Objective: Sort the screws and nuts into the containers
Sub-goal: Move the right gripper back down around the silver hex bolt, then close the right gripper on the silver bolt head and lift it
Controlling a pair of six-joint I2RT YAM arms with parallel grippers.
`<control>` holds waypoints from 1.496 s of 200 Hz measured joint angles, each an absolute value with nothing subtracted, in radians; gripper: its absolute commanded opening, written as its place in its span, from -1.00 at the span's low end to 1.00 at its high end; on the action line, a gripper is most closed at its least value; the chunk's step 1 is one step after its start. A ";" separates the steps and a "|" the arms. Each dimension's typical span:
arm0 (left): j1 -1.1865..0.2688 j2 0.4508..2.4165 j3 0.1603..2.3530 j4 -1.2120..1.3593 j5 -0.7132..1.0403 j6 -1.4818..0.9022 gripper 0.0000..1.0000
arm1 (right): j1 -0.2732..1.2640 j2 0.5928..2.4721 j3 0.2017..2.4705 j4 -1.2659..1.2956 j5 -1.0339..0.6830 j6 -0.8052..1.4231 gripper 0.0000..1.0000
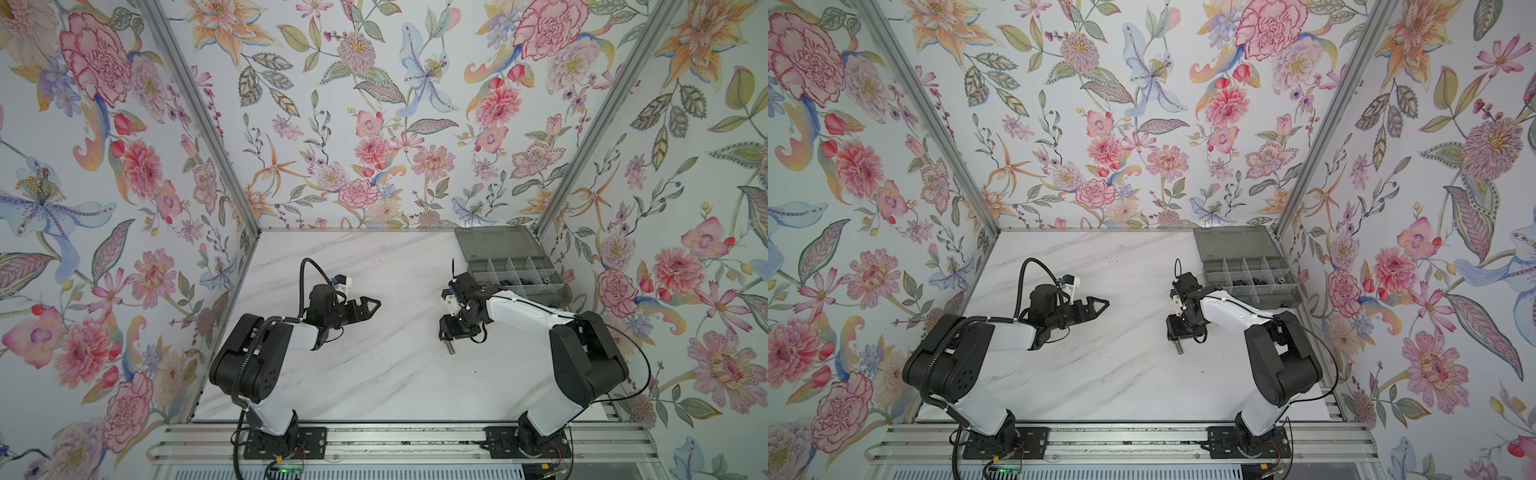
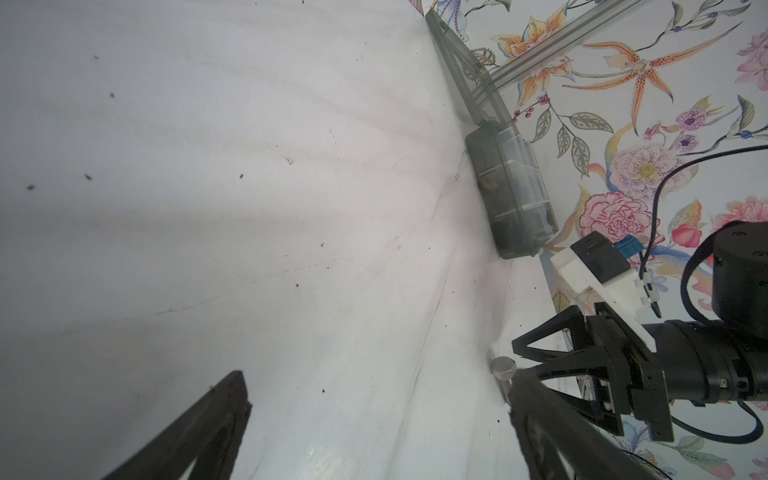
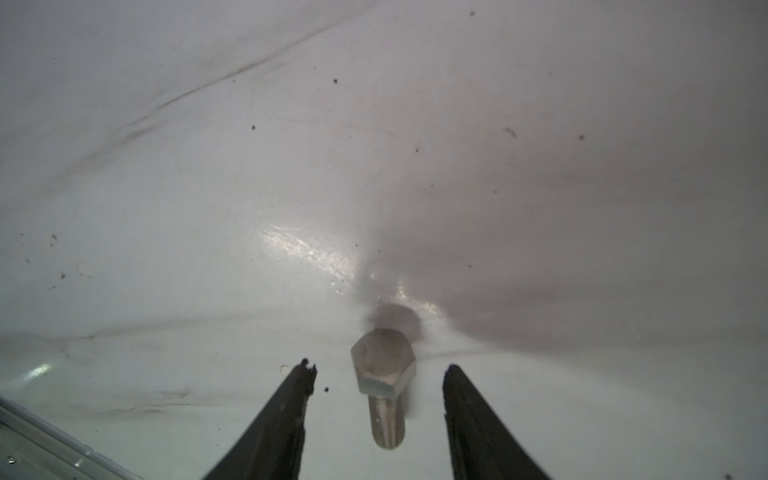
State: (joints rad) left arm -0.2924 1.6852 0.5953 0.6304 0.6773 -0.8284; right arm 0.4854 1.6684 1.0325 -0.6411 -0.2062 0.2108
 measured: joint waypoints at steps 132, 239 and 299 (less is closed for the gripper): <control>-0.292 1.685 0.595 0.631 0.677 -0.828 0.99 | 0.545 1.735 1.036 -0.623 -0.152 0.246 0.04; -0.292 1.692 0.595 0.649 0.678 -0.838 0.99 | 0.590 1.781 1.089 -0.671 -0.047 0.270 -0.12; -0.292 1.692 0.595 0.652 0.678 -0.838 0.99 | 0.596 1.784 1.092 -0.677 -0.031 0.270 -0.22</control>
